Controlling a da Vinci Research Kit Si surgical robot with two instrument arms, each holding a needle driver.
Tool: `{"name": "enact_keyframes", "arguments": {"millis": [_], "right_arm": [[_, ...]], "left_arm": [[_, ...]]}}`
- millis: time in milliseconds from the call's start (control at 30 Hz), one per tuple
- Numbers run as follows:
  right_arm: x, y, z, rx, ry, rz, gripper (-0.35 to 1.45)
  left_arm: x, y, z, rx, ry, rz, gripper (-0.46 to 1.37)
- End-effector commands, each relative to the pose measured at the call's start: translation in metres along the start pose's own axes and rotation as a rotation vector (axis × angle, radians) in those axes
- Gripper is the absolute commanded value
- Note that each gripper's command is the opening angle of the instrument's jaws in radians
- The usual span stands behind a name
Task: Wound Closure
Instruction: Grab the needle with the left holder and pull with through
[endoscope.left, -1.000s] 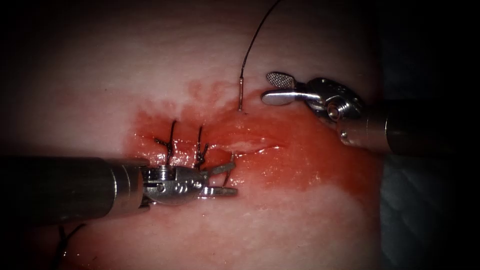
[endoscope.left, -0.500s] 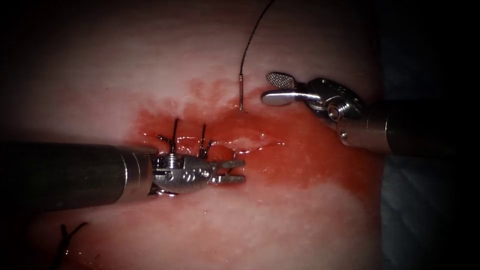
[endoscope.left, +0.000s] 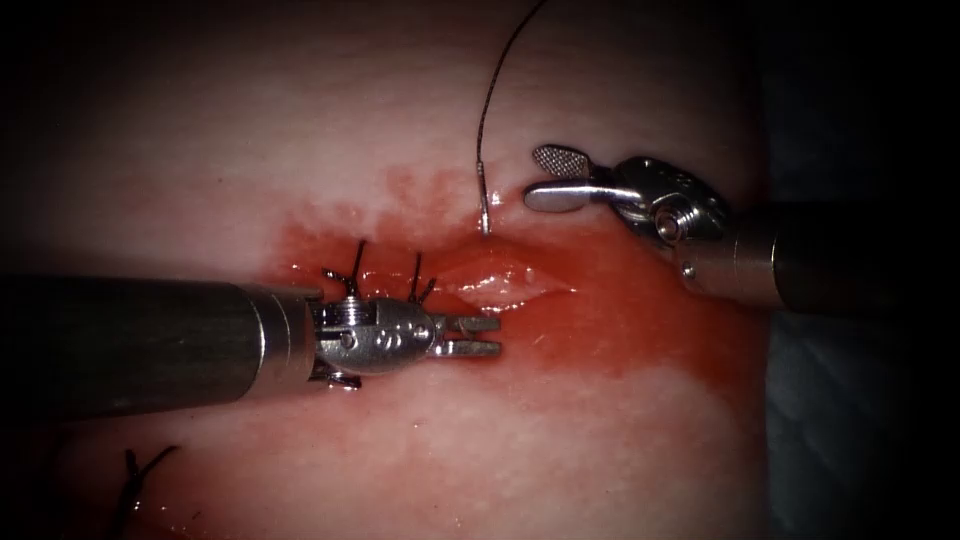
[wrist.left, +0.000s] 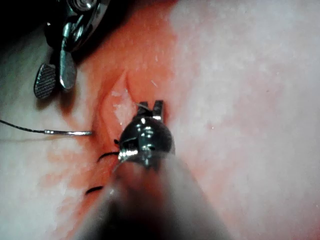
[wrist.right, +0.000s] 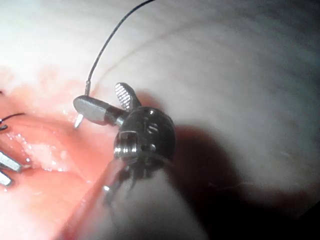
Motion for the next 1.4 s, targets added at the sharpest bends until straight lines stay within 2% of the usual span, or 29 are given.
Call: {"name": "enact_keyframes", "arguments": {"millis": [33,167,300,467,500,667,700,800,833,1000,1133,1167,1200,1233,1267,1400], "right_arm": [[0.0001,0.0000,0.0000,0.003,0.000,0.001,1.06],[0.0004,-0.0002,-0.0001,0.010,-0.004,0.017,1.04],[0.0007,-0.0005,-0.0002,0.036,-0.019,0.043,1.00],[0.0007,-0.0010,-0.0003,0.072,-0.040,0.075,0.96],[0.0007,-0.0012,-0.0004,0.079,-0.044,0.086,0.96],[0.0004,-0.0018,-0.0007,0.082,-0.067,0.090,0.99],[0.0004,-0.0020,-0.0007,0.077,-0.078,0.090,0.99],[0.0003,-0.0020,-0.0008,0.074,-0.086,0.090,1.00],[0.0004,-0.0020,-0.0009,0.074,-0.087,0.090,1.01],[0.0004,-0.0022,-0.0009,0.075,-0.087,0.090,1.01],[0.0005,-0.0025,-0.0010,0.076,-0.088,0.092,1.00],[0.0005,-0.0026,-0.0010,0.076,-0.089,0.093,1.00],[0.0005,-0.0027,-0.0010,0.077,-0.089,0.093,1.00],[0.0005,-0.0028,-0.0011,0.078,-0.089,0.093,1.00],[0.0005,-0.0029,-0.0011,0.078,-0.090,0.093,1.00],[0.0004,-0.0030,-0.0011,0.079,-0.090,0.092,1.00]], "left_arm": [[0.0002,0.0001,-0.0001,-0.029,0.010,-0.033,-0.35],[0.0012,0.0001,-0.0010,-0.095,0.052,-0.138,-0.35],[0.0022,0.0000,-0.0020,-0.160,0.050,-0.267,-0.35],[0.0031,-0.0003,-0.0033,-0.264,0.061,-0.490,-0.35],[0.0034,-0.0004,-0.0037,-0.296,0.066,-0.561,-0.35],[0.0049,-0.0011,-0.0051,-0.366,0.083,-0.735,-0.35],[0.0056,-0.0014,-0.0058,-0.392,0.084,-0.821,-0.35],[0.0068,-0.0020,-0.0068,-0.437,0.089,-0.960,-0.35],[0.0077,-0.0024,-0.0075,-0.471,0.094,-1.048,-0.35],[0.0096,-0.0028,-0.0093,-0.530,0.089,-1.141,-0.35],[0.0107,-0.0022,-0.0106,-0.559,0.079,-1.163,-0.35],[0.0110,-0.0019,-0.0110,-0.555,0.087,-1.132,-0.35],[0.0112,-0.0016,-0.0113,-0.541,0.105,-1.072,-0.35],[0.0115,-0.0012,-0.0116,-0.507,0.142,-0.958,-0.35],[0.0117,-0.0009,-0.0118,-0.473,0.161,-0.889,-0.35],[0.0122,0.0004,-0.0127,-0.342,0.150,-0.624,-0.35]]}}
